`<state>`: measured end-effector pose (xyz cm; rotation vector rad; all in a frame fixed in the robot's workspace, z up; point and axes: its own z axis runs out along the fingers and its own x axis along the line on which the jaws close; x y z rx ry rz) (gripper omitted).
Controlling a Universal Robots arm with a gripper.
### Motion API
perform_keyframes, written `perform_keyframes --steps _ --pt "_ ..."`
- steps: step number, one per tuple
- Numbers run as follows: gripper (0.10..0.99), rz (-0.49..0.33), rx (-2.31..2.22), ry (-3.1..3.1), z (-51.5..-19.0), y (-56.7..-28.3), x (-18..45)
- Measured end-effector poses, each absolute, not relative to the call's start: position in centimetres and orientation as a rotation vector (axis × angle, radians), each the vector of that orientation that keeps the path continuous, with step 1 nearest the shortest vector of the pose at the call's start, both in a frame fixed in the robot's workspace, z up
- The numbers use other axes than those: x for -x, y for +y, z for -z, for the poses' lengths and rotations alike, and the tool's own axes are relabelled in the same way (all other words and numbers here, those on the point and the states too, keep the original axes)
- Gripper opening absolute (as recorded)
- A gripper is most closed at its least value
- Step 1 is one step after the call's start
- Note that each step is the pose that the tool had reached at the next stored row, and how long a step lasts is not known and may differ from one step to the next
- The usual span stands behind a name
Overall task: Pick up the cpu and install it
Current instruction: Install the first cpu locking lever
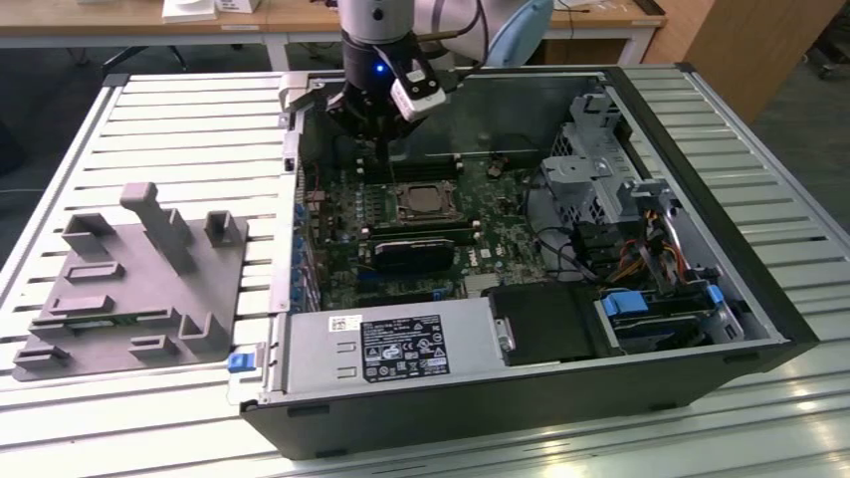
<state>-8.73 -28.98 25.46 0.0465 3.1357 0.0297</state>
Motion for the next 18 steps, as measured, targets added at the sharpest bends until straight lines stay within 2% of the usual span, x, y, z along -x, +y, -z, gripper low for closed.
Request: perform_keyframes --steps 8,13,18 --pt "0.106 -0.031 -0.046 3.136 -25.4 -29.0 6.7" --pt "0.106 -0.111 -0.047 3.135 -25.2 -29.1 6.2" --pt "0.106 -0.113 -0.047 3.135 -25.0 -29.1 5.6"
